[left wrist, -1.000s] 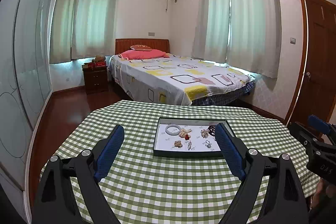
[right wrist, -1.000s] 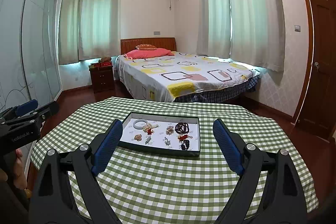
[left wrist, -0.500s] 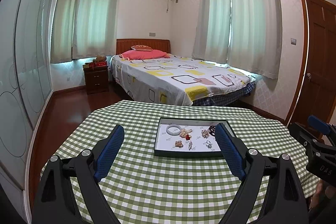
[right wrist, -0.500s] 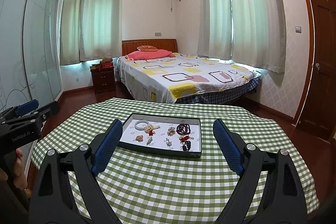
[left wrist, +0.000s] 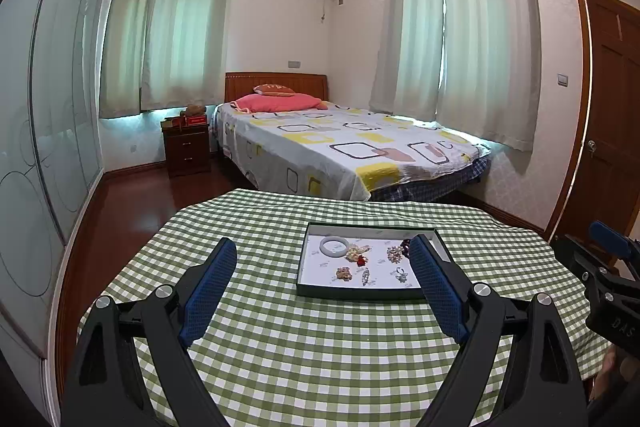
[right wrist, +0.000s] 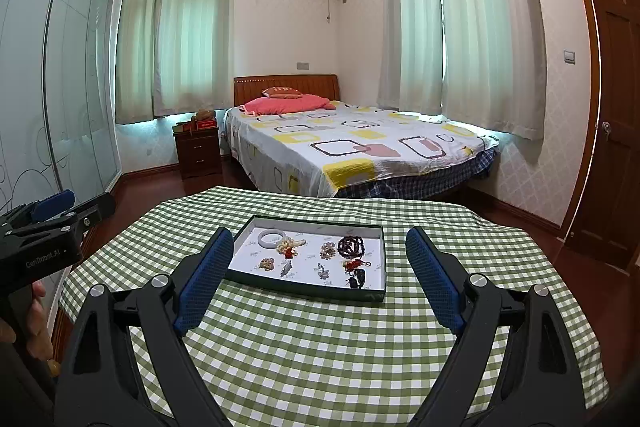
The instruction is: Organize jewelry
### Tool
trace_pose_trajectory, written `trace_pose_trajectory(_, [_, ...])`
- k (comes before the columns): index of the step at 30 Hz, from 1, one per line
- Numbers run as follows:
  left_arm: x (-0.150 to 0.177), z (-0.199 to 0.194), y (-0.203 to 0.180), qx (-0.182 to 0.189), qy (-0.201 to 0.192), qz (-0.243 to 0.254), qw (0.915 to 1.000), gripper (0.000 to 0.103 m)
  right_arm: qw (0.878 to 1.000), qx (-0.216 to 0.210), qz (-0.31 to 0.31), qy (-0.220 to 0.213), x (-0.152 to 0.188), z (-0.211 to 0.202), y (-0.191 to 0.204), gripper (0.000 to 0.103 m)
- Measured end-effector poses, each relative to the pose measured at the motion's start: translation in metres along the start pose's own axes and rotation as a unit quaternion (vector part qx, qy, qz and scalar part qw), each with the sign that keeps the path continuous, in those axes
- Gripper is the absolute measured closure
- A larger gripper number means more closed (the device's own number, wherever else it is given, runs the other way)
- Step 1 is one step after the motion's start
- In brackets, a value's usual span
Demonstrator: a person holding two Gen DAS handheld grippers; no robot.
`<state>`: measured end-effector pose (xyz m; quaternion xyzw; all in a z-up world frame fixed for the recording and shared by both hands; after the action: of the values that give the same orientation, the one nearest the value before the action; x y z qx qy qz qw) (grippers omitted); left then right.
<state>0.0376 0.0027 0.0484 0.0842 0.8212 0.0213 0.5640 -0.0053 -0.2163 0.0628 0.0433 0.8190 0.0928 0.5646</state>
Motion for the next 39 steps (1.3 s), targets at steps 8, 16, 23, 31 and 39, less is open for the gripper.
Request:
trace_pose_trajectory(8, [0.001,0.000,0.000,-0.001,0.001,-0.002,1.0000,0.018,1.000,0.000,0.000,0.000,0.000,0.000,0.000,0.017])
trace_pose_trajectory(16, [0.000,0.001,0.000,-0.003,-0.002,0.000,1.0000,0.018,1.000,0.000,0.000,0.000,0.000,0.000,0.000,0.017])
trace_pose_trajectory(23, [-0.002,0.001,0.003,-0.011,-0.011,0.002,0.9999,0.018,1.000,-0.001,0.000,0.002,0.002,0.002,0.001,0.017])
trace_pose_trajectory(31, [-0.002,0.005,0.004,-0.014,-0.011,0.004,0.9998,0.018,1.000,-0.001,0.000,0.003,0.004,0.003,0.002,0.017])
trace_pose_trajectory(39, [0.001,0.010,-0.004,-0.015,-0.009,0.022,0.9996,0.018,1.000,-0.002,0.000,0.009,0.012,0.009,0.001,0.017])
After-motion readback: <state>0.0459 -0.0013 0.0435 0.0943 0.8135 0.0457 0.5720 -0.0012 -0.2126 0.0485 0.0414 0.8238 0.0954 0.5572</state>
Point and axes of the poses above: each gripper's, at about its wrist camera, not at the fingertips, and z roughly the way its jaws point, y to its left, x to its underside, the point moved 5 cm from there along z, roughly the way its jaws point, and after that the axes turned 12 degrees about z, right-handed, at the moved point
